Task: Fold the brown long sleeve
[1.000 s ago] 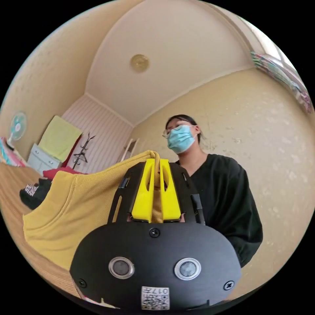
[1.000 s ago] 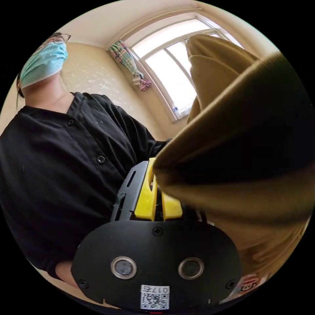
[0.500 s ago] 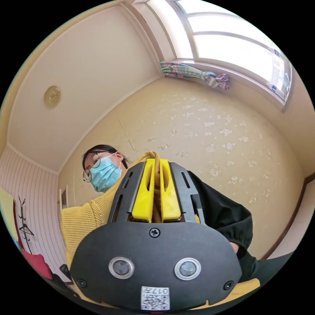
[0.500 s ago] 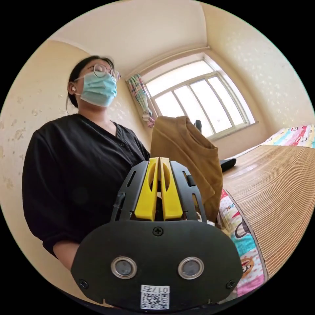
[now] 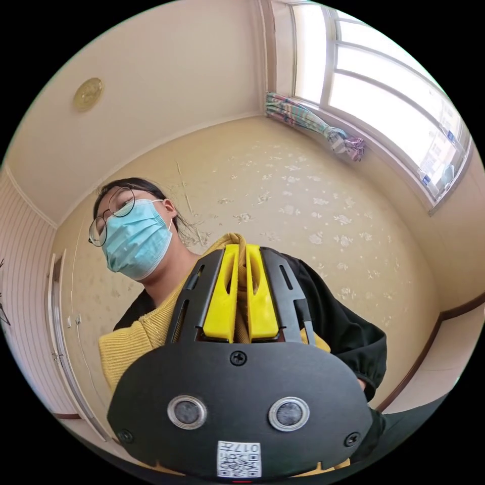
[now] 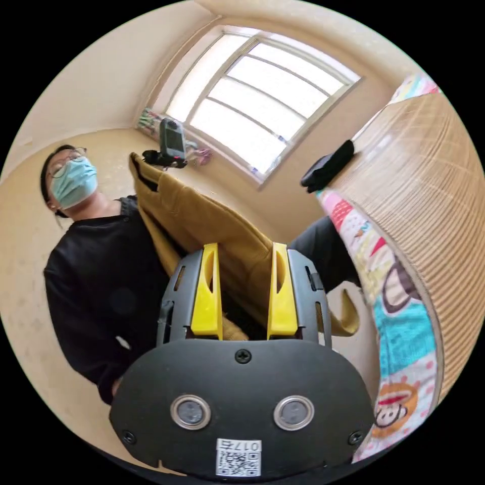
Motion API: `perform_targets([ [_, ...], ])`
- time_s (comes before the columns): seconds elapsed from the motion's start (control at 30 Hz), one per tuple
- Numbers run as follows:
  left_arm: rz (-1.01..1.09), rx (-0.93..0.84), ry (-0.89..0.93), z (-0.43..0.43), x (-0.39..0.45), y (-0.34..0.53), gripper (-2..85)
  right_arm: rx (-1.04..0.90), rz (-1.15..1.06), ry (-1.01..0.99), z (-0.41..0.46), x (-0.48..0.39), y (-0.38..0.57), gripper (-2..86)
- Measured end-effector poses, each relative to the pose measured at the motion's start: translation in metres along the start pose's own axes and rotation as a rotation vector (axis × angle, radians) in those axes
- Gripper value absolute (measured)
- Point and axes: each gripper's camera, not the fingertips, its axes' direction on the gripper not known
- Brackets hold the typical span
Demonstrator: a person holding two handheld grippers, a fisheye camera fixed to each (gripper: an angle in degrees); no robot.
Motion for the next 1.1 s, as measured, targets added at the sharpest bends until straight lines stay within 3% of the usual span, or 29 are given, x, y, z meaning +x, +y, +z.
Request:
perform_targets([
  [0.07,0.009,0.003,0.002,0.006,-0.004,0.006,-0.4,-0.076,-0.019,-0.180,0.013,0.018,0.002,8.0],
  [0.2,0.012,0.026,-0.032,0.007,-0.010,0.017,-0.3,-0.075,-0.043,-0.142,0.015,0.017,0.007,4.5],
  [0.4,-0.009,-0.031,-0.219,0.010,-0.009,0.014,-0.2,0.167,-0.100,0.175,-0.040,-0.041,0.007,3.4],
  [0.5,-0.080,-0.200,-0.492,0.020,0.010,-0.013,-0.1,0.337,-0.161,0.377,-0.073,-0.099,0.008,3.3],
  [0.57,-0.077,-0.387,-0.774,0.045,0.036,-0.042,-0.1,0.437,-0.200,0.517,-0.093,-0.149,0.008,3.3],
  [0.77,-0.162,-0.614,-1.295,0.090,0.044,-0.088,-0.2,0.592,-0.437,0.748,-0.101,-0.282,-0.006,3.1],
  [0.97,-0.188,-0.473,-1.608,0.072,0.046,-0.102,-0.4,0.721,-0.621,0.954,-0.062,-0.370,-0.025,3.1],
  [1.1,-0.091,-0.330,-1.517,0.067,0.048,-0.103,-0.4,0.757,-0.728,0.958,-0.027,-0.398,-0.037,3.1],
])
